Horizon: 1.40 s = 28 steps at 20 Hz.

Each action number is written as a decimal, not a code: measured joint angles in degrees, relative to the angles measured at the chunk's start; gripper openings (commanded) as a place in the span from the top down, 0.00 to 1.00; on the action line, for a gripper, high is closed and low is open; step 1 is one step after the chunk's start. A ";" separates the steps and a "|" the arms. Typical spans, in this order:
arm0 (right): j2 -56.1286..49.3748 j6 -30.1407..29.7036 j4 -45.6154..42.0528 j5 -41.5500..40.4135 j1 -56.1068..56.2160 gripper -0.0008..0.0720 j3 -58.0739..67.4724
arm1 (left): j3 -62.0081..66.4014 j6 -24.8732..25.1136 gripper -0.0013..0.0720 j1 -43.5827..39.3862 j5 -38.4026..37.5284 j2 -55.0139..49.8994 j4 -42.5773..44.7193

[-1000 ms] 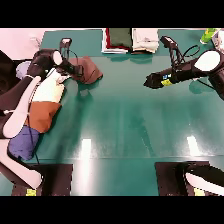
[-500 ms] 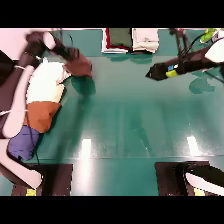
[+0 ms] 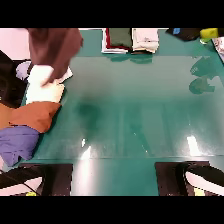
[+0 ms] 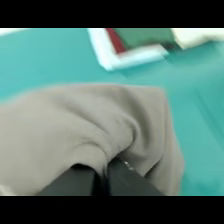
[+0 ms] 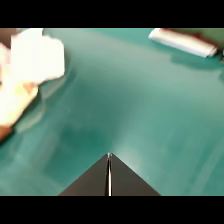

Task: Fold the shirts.

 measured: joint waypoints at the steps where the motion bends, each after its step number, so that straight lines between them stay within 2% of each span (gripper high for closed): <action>1: 0.02 0.46 0.07 0.44 -0.52 0.97 0.90 | -1.99 0.24 0.94 -2.82 -1.22 0.63 -0.09; 3: -0.02 1.20 0.00 1.55 -1.25 0.97 2.08 | -7.21 0.48 0.94 -7.96 -2.29 1.01 -0.33; 4: -0.02 1.42 0.02 2.10 -1.44 0.97 2.40 | -10.64 0.61 0.90 -10.51 -2.47 0.85 -0.39; 6: -0.02 1.68 0.04 3.02 -1.68 0.97 2.86 | -17.51 0.79 0.17 -14.53 -1.57 0.07 -0.96; 10: -0.02 1.90 0.04 4.81 -1.88 0.97 3.19 | -27.10 0.74 0.18 -16.65 2.29 -1.18 -2.32; 17: -0.02 2.10 0.07 6.93 -1.95 0.97 2.60 | -34.34 -3.06 0.18 -2.75 5.86 -3.08 -5.20; 24: -0.02 2.12 0.04 6.84 -1.86 0.97 -7.28 | -36.68 -4.07 0.18 0.46 14.40 -14.56 -13.94; 25: -0.02 2.12 0.07 6.64 -1.86 0.97 -9.31 | -36.72 -4.07 0.30 0.55 15.52 -15.91 -14.99; 26: -0.02 2.12 0.02 6.51 -1.81 0.97 -11.43 | -36.79 -4.09 0.33 0.66 16.59 -17.31 -15.69; 27: -0.02 2.14 0.02 6.05 -1.62 0.97 -13.84 | -36.85 -4.11 0.48 0.76 17.38 -18.32 -16.15; 28: -0.02 2.16 0.04 5.64 -1.27 0.97 -16.35 | -36.85 -4.13 0.90 0.79 18.58 -19.04 -16.68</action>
